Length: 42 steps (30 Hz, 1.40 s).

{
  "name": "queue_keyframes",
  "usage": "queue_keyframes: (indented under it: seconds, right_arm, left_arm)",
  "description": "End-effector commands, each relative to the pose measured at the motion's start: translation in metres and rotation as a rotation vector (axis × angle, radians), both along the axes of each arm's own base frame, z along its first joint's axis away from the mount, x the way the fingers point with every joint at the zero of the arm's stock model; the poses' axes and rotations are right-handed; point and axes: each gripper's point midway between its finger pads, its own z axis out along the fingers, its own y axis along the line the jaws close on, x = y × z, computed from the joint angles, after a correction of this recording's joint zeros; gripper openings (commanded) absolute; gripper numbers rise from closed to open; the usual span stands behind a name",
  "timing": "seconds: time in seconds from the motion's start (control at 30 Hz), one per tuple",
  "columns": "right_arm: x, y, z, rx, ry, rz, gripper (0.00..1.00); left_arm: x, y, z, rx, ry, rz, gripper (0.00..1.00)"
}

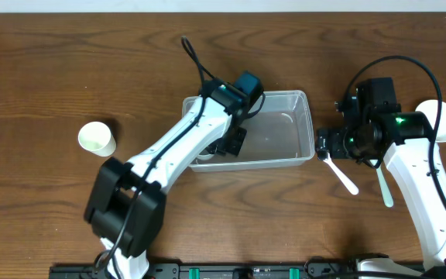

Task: Pack container
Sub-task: 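Place the grey cup into the container's front-left corner, then return the left gripper to the white cup and grasp it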

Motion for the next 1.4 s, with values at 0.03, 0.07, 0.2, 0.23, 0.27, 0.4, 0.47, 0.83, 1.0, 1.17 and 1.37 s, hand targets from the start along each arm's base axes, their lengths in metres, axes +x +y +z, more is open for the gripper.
queue_keyframes:
  seconds: [0.03,0.07,0.2,0.23,0.27,0.4,0.47,0.83,1.0,1.17,1.37]
  right_arm:
    - [0.001,-0.002,0.002,0.004,-0.006,0.000,0.96]
    - [0.001,-0.002,0.002,0.004,-0.006,0.000,0.96]
    - [0.001,-0.002,0.002,0.004,-0.003,0.000,0.96]
    - [0.001,-0.002,0.002,0.004,-0.003,0.000,0.96]
    - [0.001,-0.002,0.002,0.004,-0.003,0.000,0.96]
    - [0.001,-0.002,0.002,0.004,-0.003,0.000,0.96]
    - [0.001,-0.002,0.002,0.004,-0.003,0.000,0.96]
    - [0.001,-0.002,0.002,0.004,-0.004,0.000,0.96]
    - [0.001,-0.002,0.002,0.004,-0.004,-0.001,0.96]
    - [0.001,-0.002,0.002,0.004,-0.004,0.000,0.96]
    - [0.001,-0.002,0.002,0.004,-0.005,0.000,0.96]
  left_arm:
    - [-0.002,0.002,-0.023,0.041,0.056,-0.012,0.06]
    - [-0.003,0.003,-0.027,0.047,0.065,-0.011,0.06]
    - [-0.004,0.003,-0.040,0.068,0.093,-0.011,0.06]
    - [-0.004,0.003,-0.042,0.071,0.097,-0.011,0.06]
    - [-0.004,0.004,-0.043,0.073,0.099,-0.011,0.06]
    - [-0.004,0.004,-0.044,0.075,0.102,-0.011,0.26]
    - [-0.005,0.005,-0.043,0.079,0.107,-0.011,0.31]
    - [0.001,0.010,0.022,0.038,-0.029,-0.013,0.40]
    - [0.009,0.031,0.101,-0.021,-0.274,0.016,0.63]
    - [0.007,0.083,0.163,-0.075,-0.447,0.147,0.68]
    - [0.016,0.178,0.185,-0.049,-0.524,0.451,0.75]
